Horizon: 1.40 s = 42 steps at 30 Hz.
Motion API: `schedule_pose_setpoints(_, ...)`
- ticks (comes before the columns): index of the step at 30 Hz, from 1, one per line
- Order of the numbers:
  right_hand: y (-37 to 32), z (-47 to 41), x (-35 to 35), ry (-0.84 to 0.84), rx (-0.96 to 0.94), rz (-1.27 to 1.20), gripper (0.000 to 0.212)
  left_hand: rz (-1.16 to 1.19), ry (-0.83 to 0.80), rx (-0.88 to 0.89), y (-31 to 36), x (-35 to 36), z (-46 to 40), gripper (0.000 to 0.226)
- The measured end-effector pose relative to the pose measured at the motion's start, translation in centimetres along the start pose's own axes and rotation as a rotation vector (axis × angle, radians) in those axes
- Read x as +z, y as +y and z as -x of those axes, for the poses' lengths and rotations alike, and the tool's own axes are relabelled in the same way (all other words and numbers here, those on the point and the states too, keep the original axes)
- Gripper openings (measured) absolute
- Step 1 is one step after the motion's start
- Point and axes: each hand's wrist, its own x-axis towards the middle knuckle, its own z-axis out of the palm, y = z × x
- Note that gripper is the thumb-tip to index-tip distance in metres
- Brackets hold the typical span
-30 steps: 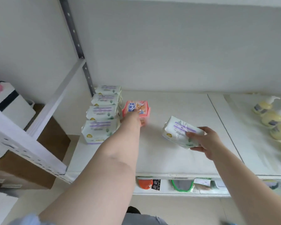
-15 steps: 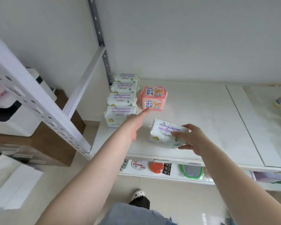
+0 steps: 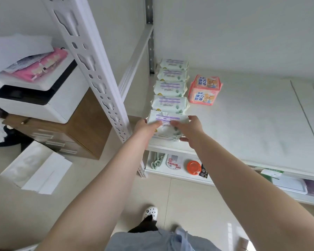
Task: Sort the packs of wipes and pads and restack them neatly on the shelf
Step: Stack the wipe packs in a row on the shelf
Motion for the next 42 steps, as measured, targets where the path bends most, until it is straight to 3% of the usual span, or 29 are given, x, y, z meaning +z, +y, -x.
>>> schedule_pose_setpoints(5, -0.6, -1.1, 1.1, 0.074, 0.047, 0.008, 0.091, -0.089, -0.1, -0.033, 0.7, -0.8, -3.0, 0.066)
schedule_pose_setpoints(10, -1.2, -1.6, 1.1, -0.007, 0.08, -0.032, 0.095, -0.125, -0.227, 0.0, 1.8, -0.4, -3.9, 0.076)
schedule_pose_setpoints(16, -1.7, -2.0, 1.3, -0.025, 0.047, -0.008, 0.074, -0.069, -0.26, 0.119, 1.4, -0.5, -4.4, 0.063)
schedule_pose_setpoints(32, -2.2, -2.8, 1.7, 0.033, 0.072, -0.056, 0.083, -0.02, -0.26, 0.132, 1.9, 0.1, -5.6, 0.049)
schedule_pose_setpoints(34, -2.0, -2.8, 1.6, 0.056, 0.108, -0.054, 0.076, -0.016, -0.254, 0.121, 1.7, 0.1, -5.7, 0.047)
schedule_pose_setpoints(37, -1.6, -2.7, 1.7, 0.064, 0.154, -0.022, 0.046, -0.006, -0.213, 0.087, 1.6, 0.1, -5.8, 0.051)
schedule_pose_setpoints(42, -0.9, -3.1, 2.2, 0.088, 0.163, -0.069, 0.041, -0.024, -0.174, 0.076, 1.3, 0.4, -5.8, 0.049)
